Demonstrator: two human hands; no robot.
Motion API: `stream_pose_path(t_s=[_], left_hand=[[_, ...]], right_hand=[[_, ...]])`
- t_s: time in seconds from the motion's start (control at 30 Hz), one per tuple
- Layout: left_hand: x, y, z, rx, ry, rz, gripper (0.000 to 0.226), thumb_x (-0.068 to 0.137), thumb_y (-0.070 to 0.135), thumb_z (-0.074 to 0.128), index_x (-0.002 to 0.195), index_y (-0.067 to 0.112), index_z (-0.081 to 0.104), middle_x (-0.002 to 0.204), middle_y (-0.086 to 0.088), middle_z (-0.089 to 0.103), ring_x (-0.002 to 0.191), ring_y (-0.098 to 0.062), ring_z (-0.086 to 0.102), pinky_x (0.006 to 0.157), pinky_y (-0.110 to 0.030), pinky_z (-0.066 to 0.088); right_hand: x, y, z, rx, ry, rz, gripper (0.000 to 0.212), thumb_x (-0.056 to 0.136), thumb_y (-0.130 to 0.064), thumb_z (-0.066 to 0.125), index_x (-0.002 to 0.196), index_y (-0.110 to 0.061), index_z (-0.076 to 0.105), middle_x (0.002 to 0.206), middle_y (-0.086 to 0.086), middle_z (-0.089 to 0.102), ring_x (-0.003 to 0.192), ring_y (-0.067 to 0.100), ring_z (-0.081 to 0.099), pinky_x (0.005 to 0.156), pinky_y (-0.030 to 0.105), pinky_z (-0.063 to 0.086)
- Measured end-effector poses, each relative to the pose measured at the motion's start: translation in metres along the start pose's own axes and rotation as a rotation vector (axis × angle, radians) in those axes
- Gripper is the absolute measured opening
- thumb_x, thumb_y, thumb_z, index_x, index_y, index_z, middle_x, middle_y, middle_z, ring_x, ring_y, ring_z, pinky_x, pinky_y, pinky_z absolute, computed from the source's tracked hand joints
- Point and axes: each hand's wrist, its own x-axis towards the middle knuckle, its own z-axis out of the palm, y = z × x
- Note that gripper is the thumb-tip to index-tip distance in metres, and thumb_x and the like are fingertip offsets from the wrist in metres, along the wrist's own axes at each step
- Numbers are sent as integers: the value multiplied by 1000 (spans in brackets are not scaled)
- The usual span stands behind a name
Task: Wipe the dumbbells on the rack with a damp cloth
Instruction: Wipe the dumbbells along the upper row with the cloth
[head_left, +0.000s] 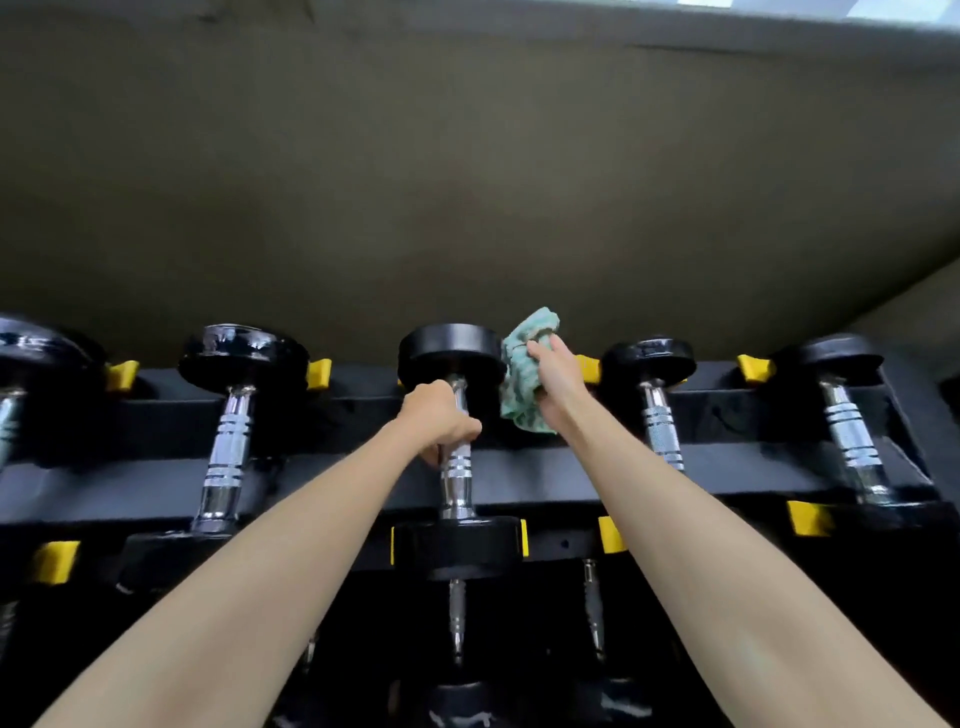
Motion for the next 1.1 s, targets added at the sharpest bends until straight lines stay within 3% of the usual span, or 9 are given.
stream_pose_path(t_s=[0.1, 0.23, 0.4, 0.53, 0.67, 0.77, 0.97, 1.03, 1.1], left_hand=[[0, -4, -4, -57, -49, -17, 23, 76, 18, 62, 61, 8, 47, 50, -7, 57, 44, -25, 59, 53, -28, 54], [2, -12, -7, -146, -114, 21, 25, 77, 24, 69, 72, 8, 51, 61, -9, 63, 50, -26, 64, 60, -31, 57], [1, -31, -7, -350, -176, 117, 24, 82, 26, 70, 80, 6, 58, 56, -4, 66, 48, -15, 64, 54, -21, 57], [-6, -50, -9, -556, -343, 128, 9, 87, 8, 64, 84, 0, 60, 70, -12, 66, 53, -15, 66, 60, -27, 60], [-9, -75, -9, -600, -338, 32, 22, 88, 1, 61, 107, 1, 50, 77, -14, 62, 56, -17, 64, 57, -25, 58], [-5, -92, -6, -549, -230, -61, 27, 89, -5, 55, 112, 6, 47, 76, -10, 59, 53, -15, 59, 53, -25, 54], [-3, -94, -10, -553, -21, -203, 14, 91, -7, 44, 99, 3, 49, 84, -16, 57, 56, -20, 53, 67, -35, 53], [-5, -82, -12, -586, 7, -172, 21, 93, -5, 41, 109, 5, 49, 93, -17, 57, 56, -19, 52, 68, -36, 53], [-6, -70, -13, -640, 37, -133, 36, 94, -5, 38, 128, 7, 44, 105, -17, 53, 58, -17, 52, 63, -32, 52]], right_hand=[[-2, 6, 17, -116, -30, 0, 26, 94, -5, 39, 73, -19, 46, 72, 1, 45, 65, 14, 41, 61, 28, 36], [-13, 8, 27, -199, 94, -148, 24, 89, -3, 36, 72, -17, 46, 70, -1, 44, 70, 15, 37, 66, 29, 31], [-47, -2, 49, -452, 23, -520, 26, 86, 3, 38, 65, -12, 43, 64, 2, 42, 63, 15, 35, 61, 31, 27], [-39, -13, 84, -1042, -213, -847, 20, 80, 6, 43, 88, 9, 61, 89, 19, 64, 88, 33, 54, 80, 35, 32], [-35, -24, 113, -1729, -490, -925, 30, 87, -9, 43, 106, -11, 67, 106, 12, 67, 107, 31, 54, 83, 32, 35], [-39, -24, 112, -2003, -639, -1000, 33, 89, -14, 45, 113, -25, 66, 125, -1, 60, 128, 23, 41, 104, 30, 26], [-45, -24, 71, -2099, -645, -1092, 36, 93, -8, 44, 122, -19, 61, 147, -5, 37, 144, 17, 13, 116, 39, 0], [-45, -23, 54, -2046, -624, -1135, 35, 91, -2, 45, 120, -12, 62, 151, -3, 31, 145, 19, 12, 117, 40, -1], [-43, -18, 36, -1904, -606, -1241, 29, 84, 4, 52, 106, -4, 69, 149, 3, 38, 142, 27, 23, 116, 45, 11]])
